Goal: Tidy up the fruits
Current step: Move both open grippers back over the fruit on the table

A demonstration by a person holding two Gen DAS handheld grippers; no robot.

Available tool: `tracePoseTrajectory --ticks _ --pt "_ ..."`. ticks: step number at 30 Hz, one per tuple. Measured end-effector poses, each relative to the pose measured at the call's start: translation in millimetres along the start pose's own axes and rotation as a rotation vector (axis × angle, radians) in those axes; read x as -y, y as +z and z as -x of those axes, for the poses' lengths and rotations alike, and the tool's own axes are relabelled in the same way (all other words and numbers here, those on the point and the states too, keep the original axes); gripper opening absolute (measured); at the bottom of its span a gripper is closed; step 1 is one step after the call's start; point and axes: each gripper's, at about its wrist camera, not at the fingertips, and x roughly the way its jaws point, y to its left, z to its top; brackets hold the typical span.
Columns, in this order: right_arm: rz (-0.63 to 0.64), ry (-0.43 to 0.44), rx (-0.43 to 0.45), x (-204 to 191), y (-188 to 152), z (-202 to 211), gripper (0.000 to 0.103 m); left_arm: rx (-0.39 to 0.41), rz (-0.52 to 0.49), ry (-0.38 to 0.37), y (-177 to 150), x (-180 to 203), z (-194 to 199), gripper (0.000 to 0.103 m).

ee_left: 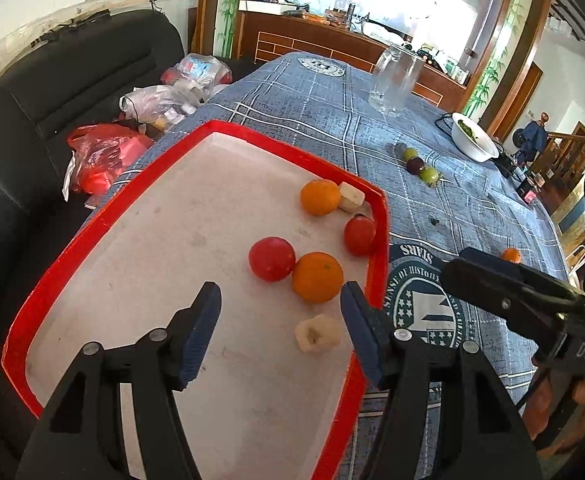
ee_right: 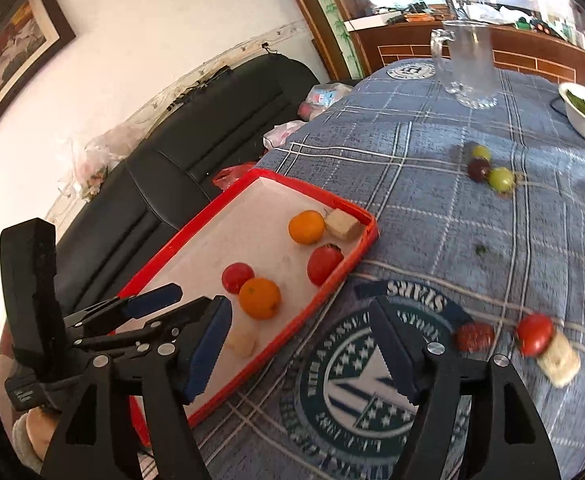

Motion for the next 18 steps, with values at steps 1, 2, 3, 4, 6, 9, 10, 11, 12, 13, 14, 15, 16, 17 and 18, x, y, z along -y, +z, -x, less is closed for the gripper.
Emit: tracePoseTrajectory --ticks 1,2,3,4,6,9,10,11,12,13,14,15,16,17,18 --pt "-0.009 -0.004 0.001 1 -3 3 0.073 0.001 -0.004 0.003 0 1 1 0.061" --pt "-0.014 -0.01 0.003 2 -5 5 0.073 0.003 -0.009 0.006 -1 2 2 0.061" --pt "-0.018 -0.015 0.007 3 -6 6 0.074 0.004 -0.013 0.009 -2 4 3 0.063" --pt "-0.022 -0.018 0.014 4 -10 10 0.075 0.005 -0.014 0.008 -2 5 4 0.065" --pt "-0.024 -0.029 0.022 6 -14 15 0.077 0.007 -0.015 0.002 -3 8 6 0.068" --pt "-0.024 -0.065 0.031 13 -24 27 0.081 0.006 -0.026 -0.006 -4 14 9 0.068" --pt "-0.032 -0.081 0.034 18 -30 32 0.081 0.008 -0.033 -0.01 -4 18 11 0.068" --pt "-0.042 -0.09 0.037 22 -33 36 0.081 0.01 -0.039 -0.014 -4 20 12 0.068" --pt "-0.053 -0.096 0.041 25 -36 40 0.082 0.012 -0.045 -0.019 -5 24 13 0.068" --pt "-0.068 -0.1 0.044 31 -40 44 0.082 0.014 -0.05 -0.023 -5 27 14 0.068" --pt "-0.086 -0.107 0.05 37 -45 49 0.082 0.014 -0.058 -0.029 -5 31 14 0.068" --pt "-0.099 -0.116 0.055 42 -49 53 0.082 0.014 -0.065 -0.034 -5 35 14 0.068" --pt "-0.112 -0.13 0.062 47 -53 59 0.082 0.013 -0.071 -0.04 -6 39 14 0.068" --pt "-0.123 -0.147 0.071 53 -58 65 0.082 0.011 -0.077 -0.048 -6 43 14 0.068" --pt "-0.129 -0.159 0.079 57 -63 71 0.082 0.008 -0.083 -0.058 -7 48 13 0.068"
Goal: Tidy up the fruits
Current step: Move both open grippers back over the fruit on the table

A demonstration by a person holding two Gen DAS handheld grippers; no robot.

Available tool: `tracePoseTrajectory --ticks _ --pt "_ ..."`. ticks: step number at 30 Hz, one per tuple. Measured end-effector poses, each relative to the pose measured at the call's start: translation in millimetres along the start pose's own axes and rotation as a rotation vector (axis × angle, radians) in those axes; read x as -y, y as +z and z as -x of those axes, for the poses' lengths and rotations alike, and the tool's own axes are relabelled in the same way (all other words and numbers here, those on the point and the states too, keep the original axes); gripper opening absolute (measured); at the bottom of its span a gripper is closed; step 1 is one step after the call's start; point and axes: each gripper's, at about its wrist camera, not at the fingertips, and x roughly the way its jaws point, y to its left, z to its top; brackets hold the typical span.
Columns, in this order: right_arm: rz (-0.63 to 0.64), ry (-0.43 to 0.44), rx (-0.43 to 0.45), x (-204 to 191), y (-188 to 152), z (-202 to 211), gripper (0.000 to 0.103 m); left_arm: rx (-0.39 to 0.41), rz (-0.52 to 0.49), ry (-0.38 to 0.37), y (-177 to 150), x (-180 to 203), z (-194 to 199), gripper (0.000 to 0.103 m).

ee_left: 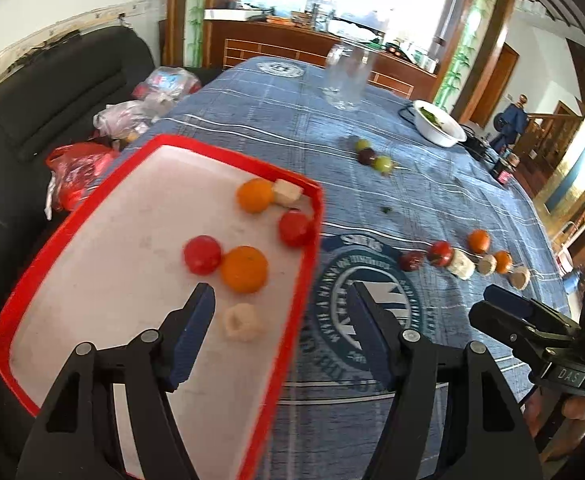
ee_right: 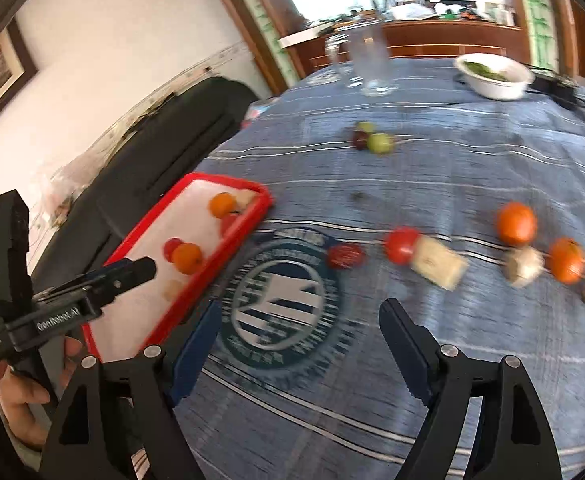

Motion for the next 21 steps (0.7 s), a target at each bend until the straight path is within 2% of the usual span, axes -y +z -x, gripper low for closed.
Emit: tracePoseTrajectory --ticks 6,13,21 --pt "-0.045 -0.083 0.048 35 -12 31 0.083 -0.016 -0.047 -0.06 0 34 -9 0.068" --pt "-0.087 -0.232 0.1 77 -22 64 0.083 -0.05 -0.117 -0.119 -2 76 -25 0.068" --pt "-0.165 -0.323 0.118 121 -24 85 0.083 -0.126 -0.227 -0.201 -15 133 -54 0.068"
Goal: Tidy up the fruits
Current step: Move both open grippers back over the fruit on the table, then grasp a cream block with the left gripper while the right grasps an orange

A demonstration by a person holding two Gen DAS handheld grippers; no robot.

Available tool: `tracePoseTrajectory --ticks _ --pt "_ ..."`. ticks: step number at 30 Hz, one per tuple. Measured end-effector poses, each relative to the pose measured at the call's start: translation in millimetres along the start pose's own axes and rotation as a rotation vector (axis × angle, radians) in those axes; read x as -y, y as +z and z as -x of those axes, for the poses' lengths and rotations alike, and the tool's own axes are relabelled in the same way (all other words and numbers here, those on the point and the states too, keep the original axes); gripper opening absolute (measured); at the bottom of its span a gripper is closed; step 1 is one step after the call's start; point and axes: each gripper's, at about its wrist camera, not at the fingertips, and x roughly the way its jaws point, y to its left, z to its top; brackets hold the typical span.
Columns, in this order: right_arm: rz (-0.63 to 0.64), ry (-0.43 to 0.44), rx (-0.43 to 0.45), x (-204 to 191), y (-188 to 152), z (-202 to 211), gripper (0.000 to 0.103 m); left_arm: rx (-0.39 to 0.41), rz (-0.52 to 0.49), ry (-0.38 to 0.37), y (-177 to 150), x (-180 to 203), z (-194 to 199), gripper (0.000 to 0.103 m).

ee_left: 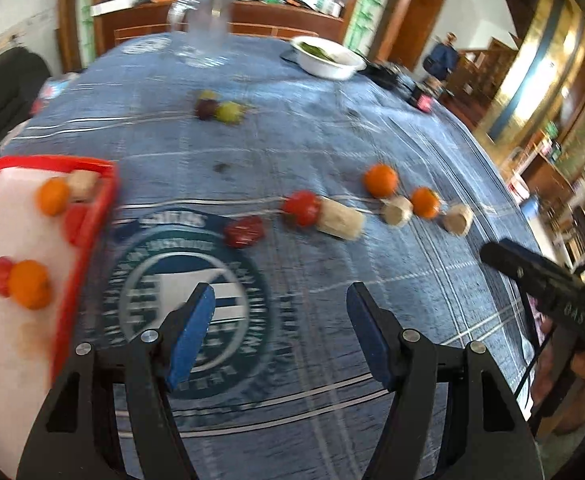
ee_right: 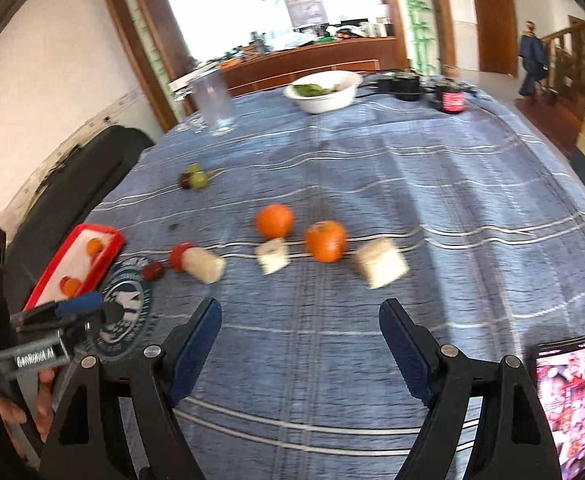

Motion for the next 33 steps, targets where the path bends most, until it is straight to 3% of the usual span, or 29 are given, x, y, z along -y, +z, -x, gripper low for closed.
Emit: tracePoseTrajectory --ticks 4,9,12,23,27,30,33 --pt "-0.024 -0.044 0.006 17 5 -5 0.082 -0.017 -0.017 -0.049 6 13 -15 0.068" --pt "-0.023 -0.039 0.009 24 8 -16 0.078 -0.034 0.007 -0.09 22 26 -37 0.067" --pt "-0.017 -0.066 0.003 27 9 -23 0.076 -0.035 -0.009 -0.078 30 37 -45 0.067" --pt "-0.065 -0.033 -0.011 43 18 -33 0.075 -0.031 -0.016 -0.054 41 39 -49 0.067" --pt "-0.004 -0.032 0.003 29 28 -34 0.073 -0.037 -0.042 -0.043 41 46 -53 0.067" --pt "0.07 -0.034 -0.02 16 39 -45 0.061 -0.028 -0.05 -0.033 42 48 -58 0.067" --pt "0.118 -0.056 -0.033 8 47 -56 0.06 -0.019 -0.051 -0.02 44 50 -57 0.067"
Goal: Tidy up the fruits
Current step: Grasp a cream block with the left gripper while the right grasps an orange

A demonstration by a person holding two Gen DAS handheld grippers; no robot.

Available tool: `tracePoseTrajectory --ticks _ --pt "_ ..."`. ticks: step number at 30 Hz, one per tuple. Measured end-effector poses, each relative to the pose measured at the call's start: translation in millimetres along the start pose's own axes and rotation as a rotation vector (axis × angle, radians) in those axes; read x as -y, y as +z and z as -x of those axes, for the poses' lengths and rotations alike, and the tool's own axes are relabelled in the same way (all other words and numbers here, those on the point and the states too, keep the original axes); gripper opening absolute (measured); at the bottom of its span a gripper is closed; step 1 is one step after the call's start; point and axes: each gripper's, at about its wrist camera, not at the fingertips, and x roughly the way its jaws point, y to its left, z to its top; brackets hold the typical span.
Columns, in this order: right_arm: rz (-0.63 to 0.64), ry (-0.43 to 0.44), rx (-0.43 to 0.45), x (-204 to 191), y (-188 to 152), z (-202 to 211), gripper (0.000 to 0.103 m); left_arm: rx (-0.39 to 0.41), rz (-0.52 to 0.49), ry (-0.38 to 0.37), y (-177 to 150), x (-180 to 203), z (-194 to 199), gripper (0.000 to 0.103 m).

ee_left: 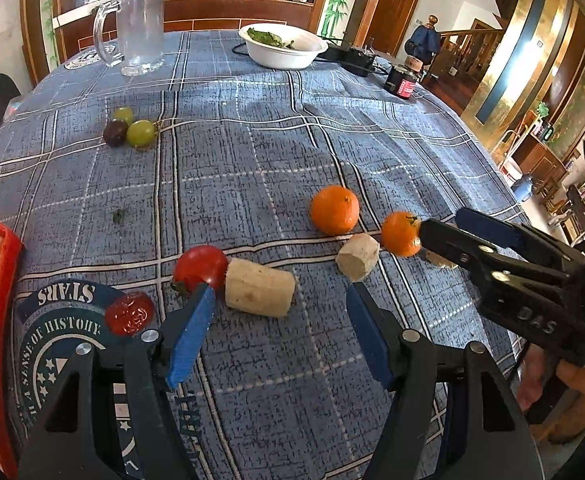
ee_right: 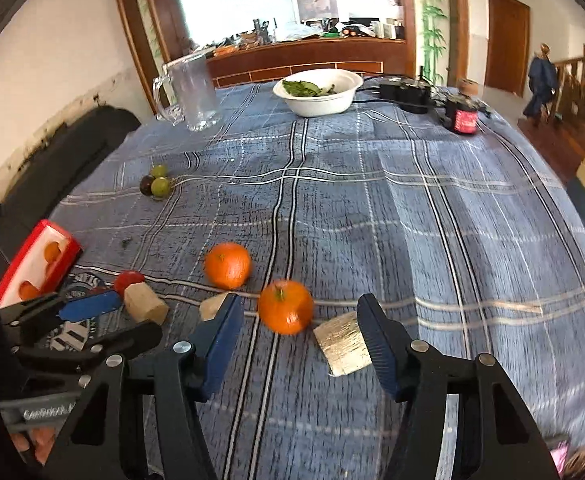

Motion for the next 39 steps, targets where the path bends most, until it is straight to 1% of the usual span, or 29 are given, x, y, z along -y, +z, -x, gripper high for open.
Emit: tracePoseTrajectory --ticks 2,4,5,7,10,13,16,18,20,22,23,24,25,28,29,31,33,34,35,37,39 --pt "0.03 0.003 -0.007 -4 4 -6 0.059 0.002 0.0 0.004 0 -1 0 0.067" --pt "0.063 -0.014 -0.015 -8 6 -11 0.055 0.004 0.0 0.02 -1 -2 1 0.065" --pt "0.082 -0.035 -0.02 -10 8 -14 0.052 0.001 0.009 0.015 -2 -4 1 0.065" --pt "0.083 -0.037 -0.024 -10 10 -16 0.049 0.004 0.035 -0.002 -5 -9 4 0.065" --pt "0.036 0.052 -0.027 -8 14 -18 0.049 0.018 0.05 0.015 -7 -15 9 0.065" --pt "0.031 0.084 -0.04 -15 19 -27 0.049 0.017 0.064 0.015 -6 -21 10 0.065" --pt "0.044 0.14 -0.072 -26 24 -38 0.049 0.017 0.068 0.007 -9 -20 11 0.065" --pt "0.072 0.152 -0.09 -34 25 -46 0.05 0.014 0.061 0.005 -11 -17 11 0.065" --pt "0.107 0.138 -0.111 -42 26 -55 0.05 0.009 0.057 0.001 -12 -13 9 0.065" --pt "0.142 0.111 -0.095 -48 26 -58 0.048 0.009 0.048 0.016 -11 -9 6 0.059" --pt "0.142 0.113 -0.09 -49 26 -58 0.047 0.007 0.048 0.02 -10 -9 4 0.055" --pt "0.144 0.115 -0.087 -49 26 -58 0.041 0.001 0.054 0.027 -9 -9 0 0.055" --pt "0.154 0.111 -0.08 -50 25 -59 0.038 -0.007 0.062 0.031 -9 -10 -3 0.055" --pt "0.165 0.123 -0.055 -48 23 -58 0.038 -0.019 0.082 0.035 -8 -10 -12 0.054" --pt "0.162 0.126 -0.047 -46 24 -59 0.037 -0.01 0.075 0.052 -6 -9 -13 0.052" --pt "0.138 0.145 -0.03 -41 23 -58 0.037 -0.007 0.071 0.069 -3 -8 -17 0.05" --pt "0.101 0.184 -0.019 -34 24 -56 0.037 -0.005 0.064 0.09 -1 -8 -19 0.04" --pt "0.083 0.194 -0.009 -29 24 -53 0.037 -0.003 0.058 0.091 0 -7 -20 0.04" --pt "0.075 0.193 0.001 -26 25 -50 0.037 -0.002 0.05 0.092 0 -6 -20 0.036" --pt "0.049 0.202 0.025 -21 27 -44 0.037 -0.003 0.029 0.096 -1 -4 -19 0.034" --pt "0.03 0.221 0.042 -18 28 -40 0.037 -0.004 0.014 0.085 -5 -5 -15 0.033"
